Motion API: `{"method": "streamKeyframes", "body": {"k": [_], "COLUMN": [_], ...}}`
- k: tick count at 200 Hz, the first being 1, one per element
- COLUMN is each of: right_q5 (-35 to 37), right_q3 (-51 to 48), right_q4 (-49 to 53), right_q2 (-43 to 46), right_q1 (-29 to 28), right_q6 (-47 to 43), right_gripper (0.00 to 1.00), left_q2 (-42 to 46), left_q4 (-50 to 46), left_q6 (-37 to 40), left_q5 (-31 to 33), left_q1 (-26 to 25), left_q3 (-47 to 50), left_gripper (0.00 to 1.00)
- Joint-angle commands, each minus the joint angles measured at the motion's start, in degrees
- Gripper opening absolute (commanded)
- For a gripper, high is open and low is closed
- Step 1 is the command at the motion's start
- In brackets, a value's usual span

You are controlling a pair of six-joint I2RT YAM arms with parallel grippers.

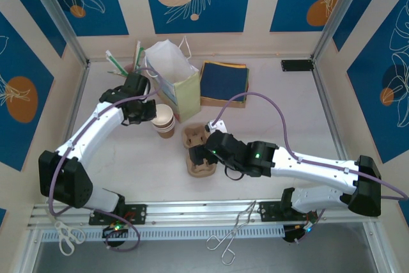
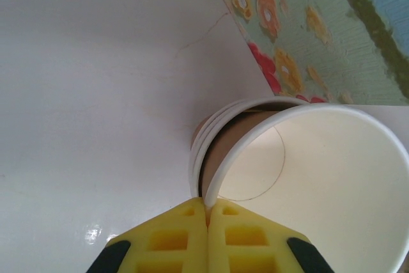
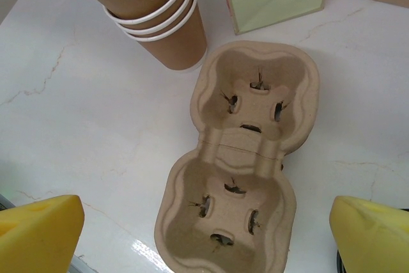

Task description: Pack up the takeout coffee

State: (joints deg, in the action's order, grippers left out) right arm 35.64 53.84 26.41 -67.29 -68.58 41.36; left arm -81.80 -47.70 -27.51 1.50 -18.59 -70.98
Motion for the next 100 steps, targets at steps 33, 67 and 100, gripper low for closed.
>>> {"method": "streamKeyframes", "body": {"k": [33, 67, 100], "right_q5": [1.28, 1.28, 1.21], "right_q3": [-0.32, -0.10, -0.58], "right_q4": [0.39, 0.73, 0.46], "right_q2": [0.85, 1.00, 1.54], "right_q1": [-0.18, -0.21, -0.23], "right_q6": [1.53, 1.63, 2.23], "right_gripper": [0.99, 0.99, 0.99], "left_q2": [2.64, 3.64, 4.65], "left_q4": [-3.53, -4.39, -5.93], "left_q6": [1.23, 1.27, 1.32], "left_q5": [-0.99, -1.50, -1.59], "left_q1": [1.52, 1.58, 1.47], "left_q3": [-3.58, -5.06, -7.19], "left_gripper": [0.03, 0.03, 0.02]}}
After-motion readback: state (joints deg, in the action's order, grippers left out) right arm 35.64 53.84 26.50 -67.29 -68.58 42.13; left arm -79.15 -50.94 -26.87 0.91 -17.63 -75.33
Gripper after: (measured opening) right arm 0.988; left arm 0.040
